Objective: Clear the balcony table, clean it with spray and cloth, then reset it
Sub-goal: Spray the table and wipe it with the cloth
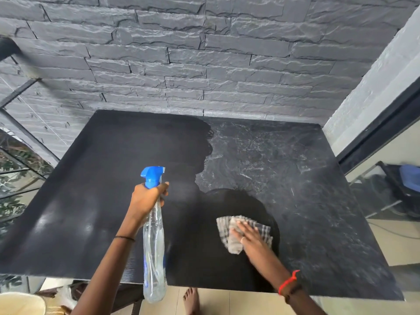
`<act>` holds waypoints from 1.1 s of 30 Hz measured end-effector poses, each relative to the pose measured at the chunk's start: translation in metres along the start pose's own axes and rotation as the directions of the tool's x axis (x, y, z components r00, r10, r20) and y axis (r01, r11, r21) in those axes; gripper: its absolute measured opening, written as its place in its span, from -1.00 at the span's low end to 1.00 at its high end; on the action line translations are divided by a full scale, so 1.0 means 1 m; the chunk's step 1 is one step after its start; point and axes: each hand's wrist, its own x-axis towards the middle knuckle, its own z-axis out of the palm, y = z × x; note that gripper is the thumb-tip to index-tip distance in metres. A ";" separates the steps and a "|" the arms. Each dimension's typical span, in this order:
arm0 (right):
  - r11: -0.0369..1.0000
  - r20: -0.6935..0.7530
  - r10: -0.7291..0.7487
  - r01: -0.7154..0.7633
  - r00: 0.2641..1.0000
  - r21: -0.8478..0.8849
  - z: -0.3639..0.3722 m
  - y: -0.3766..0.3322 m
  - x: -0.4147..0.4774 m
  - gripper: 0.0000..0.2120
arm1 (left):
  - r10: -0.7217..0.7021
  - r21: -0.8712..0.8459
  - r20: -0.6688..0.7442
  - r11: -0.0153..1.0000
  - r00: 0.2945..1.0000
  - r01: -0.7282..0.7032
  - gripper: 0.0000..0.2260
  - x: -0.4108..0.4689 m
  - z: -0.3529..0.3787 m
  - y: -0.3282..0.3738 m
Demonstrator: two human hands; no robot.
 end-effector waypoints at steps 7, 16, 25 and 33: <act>0.989 -0.010 0.147 -0.147 0.989 -0.033 -0.027 0.018 0.101 -0.38 | -0.001 0.022 0.008 1.000 1.000 0.001 -0.82 0.015 -0.001 0.005; 0.994 -0.008 -0.078 0.078 0.997 -0.078 0.004 -0.063 0.106 -0.35 | -0.017 0.098 0.066 0.995 0.998 0.011 -0.82 0.033 0.011 0.010; 0.984 -0.030 0.088 -0.092 0.996 -0.155 -0.018 -0.021 0.044 -0.36 | -0.044 0.188 0.183 0.982 0.982 0.009 -0.82 0.043 0.058 0.023; 0.956 -0.014 0.218 -0.217 0.976 -0.200 -0.016 -0.012 0.049 -0.17 | -0.013 0.264 0.214 0.964 0.977 -0.045 -0.70 0.045 0.091 0.036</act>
